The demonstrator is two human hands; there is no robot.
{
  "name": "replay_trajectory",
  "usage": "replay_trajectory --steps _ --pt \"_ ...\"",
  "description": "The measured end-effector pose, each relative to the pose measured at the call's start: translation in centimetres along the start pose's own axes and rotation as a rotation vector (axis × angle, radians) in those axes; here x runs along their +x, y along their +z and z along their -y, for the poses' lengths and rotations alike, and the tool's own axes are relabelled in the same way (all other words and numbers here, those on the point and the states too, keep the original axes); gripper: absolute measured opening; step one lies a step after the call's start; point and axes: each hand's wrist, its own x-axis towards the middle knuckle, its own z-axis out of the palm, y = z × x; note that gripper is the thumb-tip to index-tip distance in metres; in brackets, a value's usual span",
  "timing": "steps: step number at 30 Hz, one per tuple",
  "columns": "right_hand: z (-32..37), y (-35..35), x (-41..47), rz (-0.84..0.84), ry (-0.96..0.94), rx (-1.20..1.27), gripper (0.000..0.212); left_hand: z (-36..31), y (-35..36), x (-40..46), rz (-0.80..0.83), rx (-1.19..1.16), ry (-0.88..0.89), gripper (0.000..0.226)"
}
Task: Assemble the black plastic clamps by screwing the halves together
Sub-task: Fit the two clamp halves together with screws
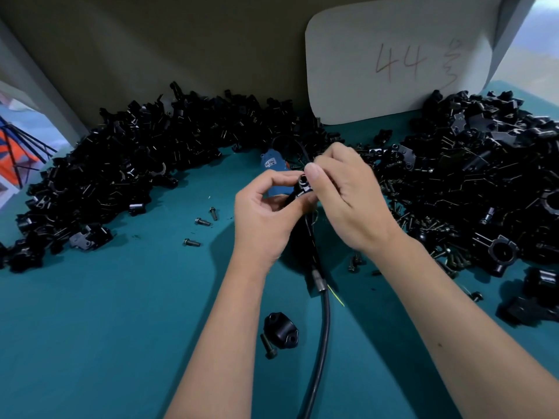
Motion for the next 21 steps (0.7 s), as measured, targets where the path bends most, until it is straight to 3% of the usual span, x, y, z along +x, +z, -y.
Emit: replay_trajectory --steps 2,5,11,14,17,21 --pt "0.2 -0.1 -0.1 0.068 -0.029 0.035 0.033 0.0 -0.4 0.0 -0.008 -0.076 -0.018 0.028" --pt "0.2 -0.1 -0.2 0.089 0.012 0.059 0.038 -0.2 -1.0 0.1 0.037 -0.076 0.001 0.030" --pt "0.7 0.0 0.0 -0.003 0.105 0.210 0.046 -0.5 -0.3 0.0 0.030 -0.130 -0.022 0.026" --pt "0.5 -0.3 0.1 -0.037 0.162 0.406 0.037 -0.7 0.0 -0.1 -0.024 -0.297 -0.109 0.020" --pt "0.0 -0.3 0.1 -0.031 0.156 0.408 0.020 -0.8 -0.2 0.1 -0.029 -0.362 -0.160 0.016" --pt "-0.2 0.1 0.2 -0.123 0.224 0.435 0.028 -1.0 -0.2 0.0 -0.045 -0.399 -0.168 0.022"
